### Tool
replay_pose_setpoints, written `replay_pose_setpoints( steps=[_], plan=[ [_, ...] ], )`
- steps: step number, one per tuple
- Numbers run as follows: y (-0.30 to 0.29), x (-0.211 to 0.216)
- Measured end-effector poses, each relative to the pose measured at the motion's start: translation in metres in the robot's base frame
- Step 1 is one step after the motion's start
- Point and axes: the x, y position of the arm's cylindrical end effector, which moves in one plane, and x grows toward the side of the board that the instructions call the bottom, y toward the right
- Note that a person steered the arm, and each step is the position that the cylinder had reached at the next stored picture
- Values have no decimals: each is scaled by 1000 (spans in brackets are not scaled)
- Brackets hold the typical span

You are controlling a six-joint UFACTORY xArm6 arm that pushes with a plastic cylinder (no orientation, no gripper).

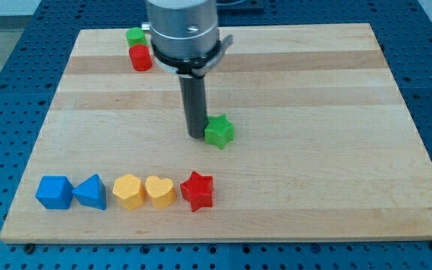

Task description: Slide the green star to the line of blocks

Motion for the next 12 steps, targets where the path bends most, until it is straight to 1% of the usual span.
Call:
replay_pose_setpoints(
  steps=[2, 4, 5, 9, 10, 11, 12],
  plan=[
    [24, -7],
    [41, -34],
    [59, -32],
    [61, 49],
    [61, 53],
    [71, 31],
    [106, 28]
  ],
)
